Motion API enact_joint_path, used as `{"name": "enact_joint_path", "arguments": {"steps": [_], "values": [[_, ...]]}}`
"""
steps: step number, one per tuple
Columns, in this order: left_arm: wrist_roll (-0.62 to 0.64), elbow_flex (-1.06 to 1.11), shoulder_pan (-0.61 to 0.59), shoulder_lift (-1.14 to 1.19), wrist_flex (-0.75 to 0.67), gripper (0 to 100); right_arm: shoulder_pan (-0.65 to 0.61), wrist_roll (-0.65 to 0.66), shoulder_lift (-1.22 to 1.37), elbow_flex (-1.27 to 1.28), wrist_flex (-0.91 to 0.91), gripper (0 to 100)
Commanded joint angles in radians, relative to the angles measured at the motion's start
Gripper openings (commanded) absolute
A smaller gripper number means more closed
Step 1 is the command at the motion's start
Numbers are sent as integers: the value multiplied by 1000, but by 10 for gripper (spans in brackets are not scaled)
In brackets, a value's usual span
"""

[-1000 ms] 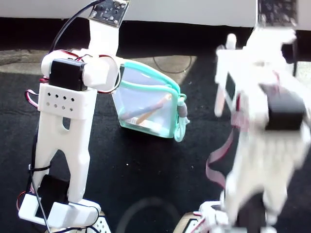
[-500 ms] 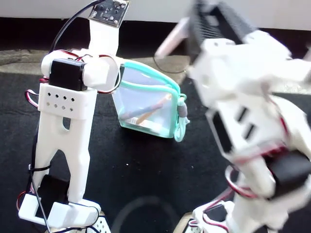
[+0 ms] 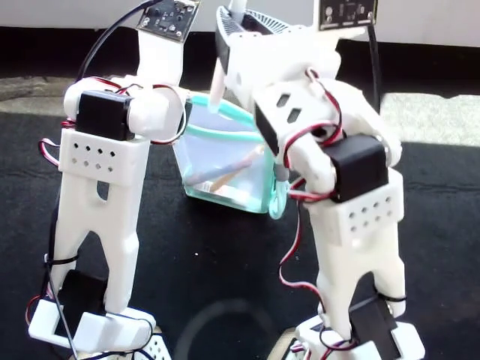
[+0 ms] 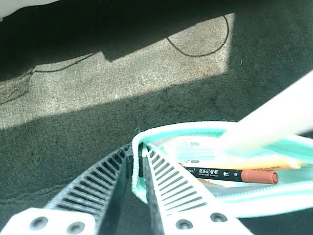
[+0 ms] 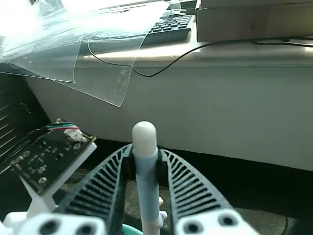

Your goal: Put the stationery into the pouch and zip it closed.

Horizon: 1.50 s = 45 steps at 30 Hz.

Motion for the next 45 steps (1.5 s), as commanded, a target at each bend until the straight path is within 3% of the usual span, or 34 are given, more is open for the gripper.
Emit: {"name": "enact_joint_path", "arguments": {"steps": [1,13,20,31,38,45], "values": [[5,5,-15,41,0,9,18,-3,16,-2,47,6],[5,4,-15,41,-2,9,-12,-3,35,-2,311,6],[6,5,-15,41,-14,9,-96,-3,41,22,309,6],[6,10,-15,41,-6,9,-90,-8,38,177,305,13],[6,12,-15,41,-5,10,-71,-6,-1,143,375,247],[6,12,-15,41,-5,10,4,-5,-130,21,383,255]]}}
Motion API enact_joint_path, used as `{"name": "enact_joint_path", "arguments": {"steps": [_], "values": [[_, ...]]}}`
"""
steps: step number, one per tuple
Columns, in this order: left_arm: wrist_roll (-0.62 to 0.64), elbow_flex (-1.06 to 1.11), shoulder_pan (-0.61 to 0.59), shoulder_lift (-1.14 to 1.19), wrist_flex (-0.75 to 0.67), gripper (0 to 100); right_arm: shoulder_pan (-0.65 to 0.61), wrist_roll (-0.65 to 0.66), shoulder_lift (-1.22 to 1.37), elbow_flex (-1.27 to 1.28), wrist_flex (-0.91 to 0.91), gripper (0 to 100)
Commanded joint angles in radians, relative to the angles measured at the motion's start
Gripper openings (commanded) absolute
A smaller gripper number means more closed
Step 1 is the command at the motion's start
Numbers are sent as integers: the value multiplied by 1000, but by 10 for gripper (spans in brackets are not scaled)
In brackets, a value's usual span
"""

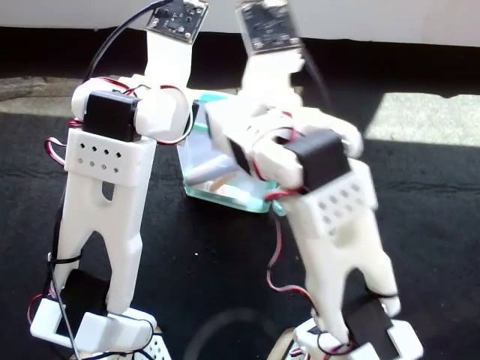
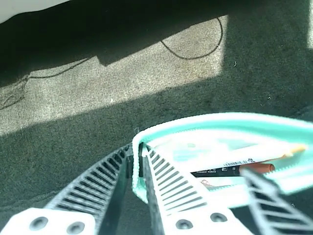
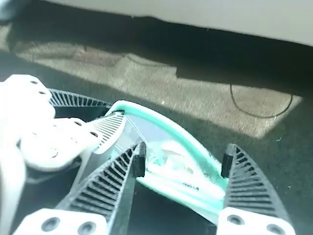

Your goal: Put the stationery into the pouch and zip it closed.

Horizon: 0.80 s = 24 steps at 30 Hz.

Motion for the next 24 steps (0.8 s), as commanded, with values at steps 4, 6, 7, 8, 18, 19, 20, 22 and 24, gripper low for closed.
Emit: {"name": "enact_joint_path", "arguments": {"steps": [4,6,7,8,18,19,20,22,24], "values": [[5,10,-8,41,9,10,283,-6,-208,-122,10,231],[5,8,-8,41,21,10,414,-6,-251,-96,54,102],[5,10,-8,41,21,10,467,-5,-259,-61,68,21],[5,10,-8,41,21,10,515,-5,-260,-19,81,1],[5,8,-4,16,94,9,728,46,-366,593,157,5],[5,15,-7,7,95,9,728,72,-415,647,153,5],[5,31,-8,-7,92,9,727,95,-475,707,131,5],[5,65,-8,-39,80,9,727,144,-621,854,56,5],[6,97,-4,-74,77,8,731,192,-762,1053,-54,5]]}}
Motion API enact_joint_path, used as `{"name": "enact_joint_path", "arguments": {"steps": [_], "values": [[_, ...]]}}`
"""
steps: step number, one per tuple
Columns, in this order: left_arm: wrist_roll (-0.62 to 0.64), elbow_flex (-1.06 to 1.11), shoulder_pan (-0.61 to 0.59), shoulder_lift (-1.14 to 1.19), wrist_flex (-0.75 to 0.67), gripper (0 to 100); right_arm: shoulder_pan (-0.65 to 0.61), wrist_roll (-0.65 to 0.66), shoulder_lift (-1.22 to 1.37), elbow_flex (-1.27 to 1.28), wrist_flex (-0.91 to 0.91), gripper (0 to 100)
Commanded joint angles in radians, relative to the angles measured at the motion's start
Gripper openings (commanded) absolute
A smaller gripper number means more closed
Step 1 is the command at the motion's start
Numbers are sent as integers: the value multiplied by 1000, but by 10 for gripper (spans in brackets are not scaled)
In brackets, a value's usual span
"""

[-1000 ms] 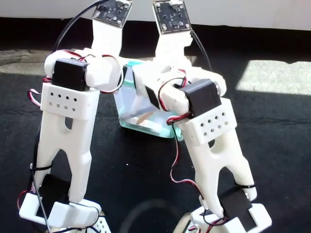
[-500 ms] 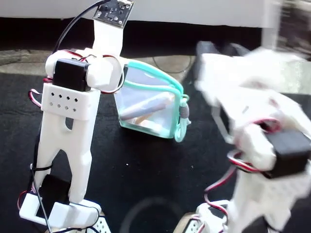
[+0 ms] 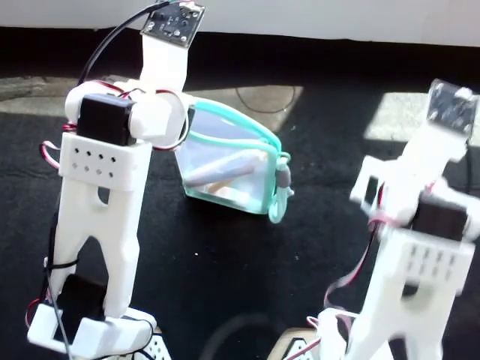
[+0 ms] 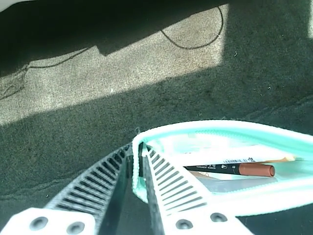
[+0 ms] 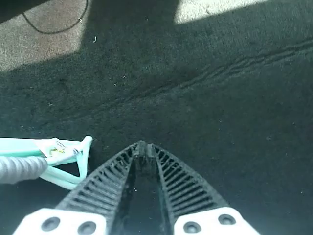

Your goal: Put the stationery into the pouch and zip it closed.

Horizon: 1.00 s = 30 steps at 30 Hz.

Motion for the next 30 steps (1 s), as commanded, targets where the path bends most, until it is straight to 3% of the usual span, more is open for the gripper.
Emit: {"name": "enact_joint_path", "arguments": {"steps": [1,7,13,16,20,24,30], "values": [[8,84,-2,-33,20,8,19,87,-260,344,-182,5],[6,248,-7,-61,-68,8,22,189,-499,969,-555,5],[6,314,-2,-68,-123,8,16,195,-578,1044,-590,12],[8,294,-1,-68,-123,8,15,190,-578,1043,-587,64],[6,295,-4,-64,-123,8,-35,138,-576,892,-513,165],[6,300,-5,-59,-123,8,-194,8,-484,595,-357,200],[6,295,-4,-59,-123,8,-444,54,-113,134,-130,205]]}}
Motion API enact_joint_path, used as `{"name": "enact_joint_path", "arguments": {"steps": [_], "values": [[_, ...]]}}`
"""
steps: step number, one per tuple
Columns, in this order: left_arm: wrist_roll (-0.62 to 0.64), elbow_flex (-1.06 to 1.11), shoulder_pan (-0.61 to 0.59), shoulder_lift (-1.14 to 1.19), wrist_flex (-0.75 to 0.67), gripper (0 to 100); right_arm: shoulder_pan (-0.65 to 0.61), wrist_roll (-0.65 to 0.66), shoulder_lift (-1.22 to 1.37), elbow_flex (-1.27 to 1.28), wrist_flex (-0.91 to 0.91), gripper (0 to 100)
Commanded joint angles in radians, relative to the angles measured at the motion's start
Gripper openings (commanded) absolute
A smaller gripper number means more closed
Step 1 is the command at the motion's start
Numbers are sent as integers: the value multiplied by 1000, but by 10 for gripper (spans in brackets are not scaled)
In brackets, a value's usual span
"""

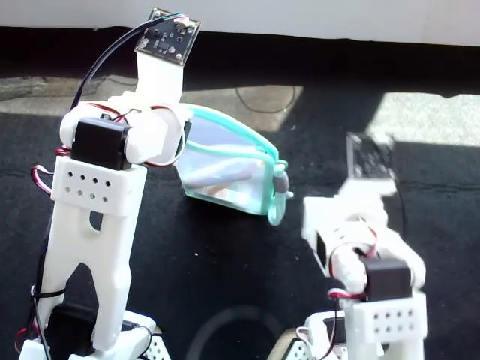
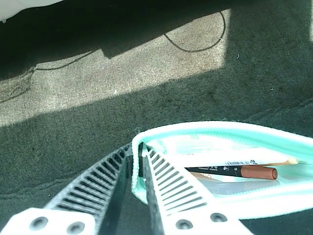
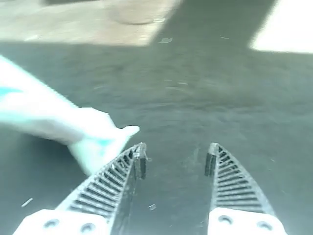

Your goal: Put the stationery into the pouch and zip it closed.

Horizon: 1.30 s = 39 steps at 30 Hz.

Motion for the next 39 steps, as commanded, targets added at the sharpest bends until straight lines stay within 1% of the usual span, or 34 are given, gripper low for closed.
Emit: {"name": "enact_joint_path", "arguments": {"steps": [1,4,7,13,16,20,28,34,37,39], "values": [[6,68,-4,24,5,8,-91,57,219,-305,105,205],[6,73,-5,24,5,8,-96,64,358,-460,147,205],[6,71,-5,24,5,8,-97,64,435,-565,163,205],[6,65,-5,24,3,8,-107,72,512,-576,189,205],[6,65,-7,24,3,8,-162,75,515,-578,260,205],[6,65,-7,24,3,8,-229,176,515,-572,325,205],[6,65,-7,24,3,8,-211,288,515,-542,265,205],[6,65,-7,24,3,8,-211,304,449,-638,418,207],[6,65,-7,24,3,8,-216,301,374,-645,441,207],[6,65,-7,24,3,8,-214,298,340,-595,433,211]]}}
